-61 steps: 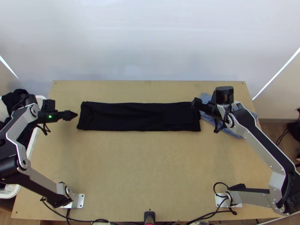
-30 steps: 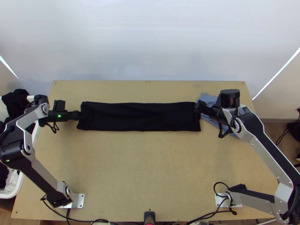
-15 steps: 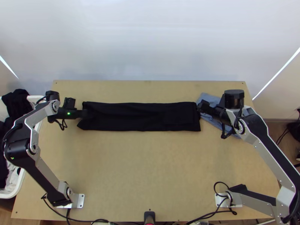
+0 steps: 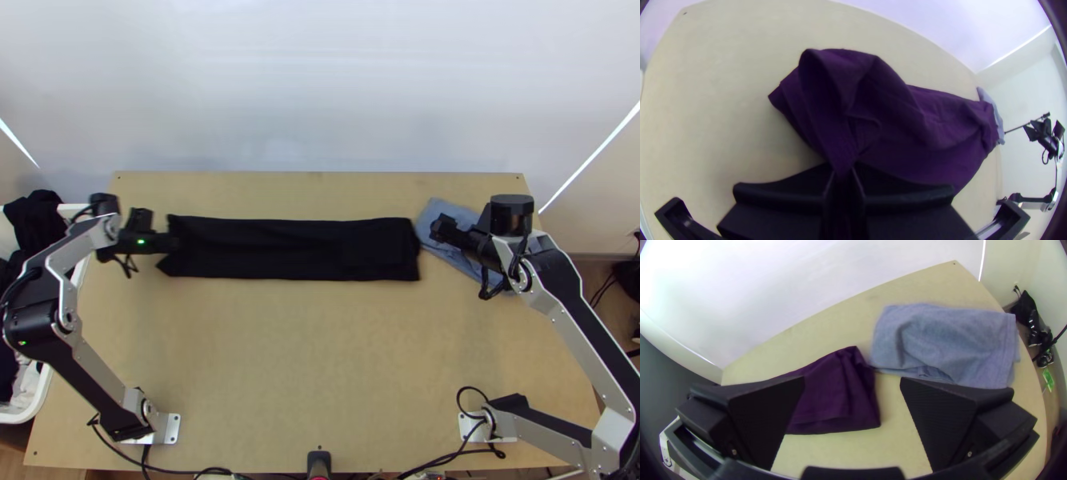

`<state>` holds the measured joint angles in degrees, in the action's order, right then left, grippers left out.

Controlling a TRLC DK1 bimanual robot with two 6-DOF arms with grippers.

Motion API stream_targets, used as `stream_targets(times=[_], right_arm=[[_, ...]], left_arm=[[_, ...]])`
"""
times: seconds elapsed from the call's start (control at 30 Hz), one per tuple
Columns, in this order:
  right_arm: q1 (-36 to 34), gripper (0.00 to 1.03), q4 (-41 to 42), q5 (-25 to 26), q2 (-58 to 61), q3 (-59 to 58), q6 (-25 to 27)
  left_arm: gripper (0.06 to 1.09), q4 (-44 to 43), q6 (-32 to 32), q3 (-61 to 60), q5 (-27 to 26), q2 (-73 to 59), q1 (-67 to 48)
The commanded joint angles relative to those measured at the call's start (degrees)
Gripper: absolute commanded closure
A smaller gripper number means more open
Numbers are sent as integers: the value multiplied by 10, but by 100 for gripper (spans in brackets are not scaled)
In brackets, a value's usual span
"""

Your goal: Fold the t-shirt

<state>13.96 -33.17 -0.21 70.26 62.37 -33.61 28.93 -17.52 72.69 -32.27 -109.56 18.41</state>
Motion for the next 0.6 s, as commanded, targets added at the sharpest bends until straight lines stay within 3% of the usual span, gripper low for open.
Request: stream_targets(times=[0.0,0.33,0.43,0.57], right_arm=[[-8,4,0,-1,-11,-12,2],[-2,4,4,-1,-17,-19,-2],[-2,4,4,-1,-20,-23,-2],[0,4,5,-1,-21,-28,-8]], left_arm=[[105,4,-8,20,34,6,104],[105,93,-44,95,87,10,202],[105,172,-36,125,88,31,176],[105,205,14,126,88,101,85]])
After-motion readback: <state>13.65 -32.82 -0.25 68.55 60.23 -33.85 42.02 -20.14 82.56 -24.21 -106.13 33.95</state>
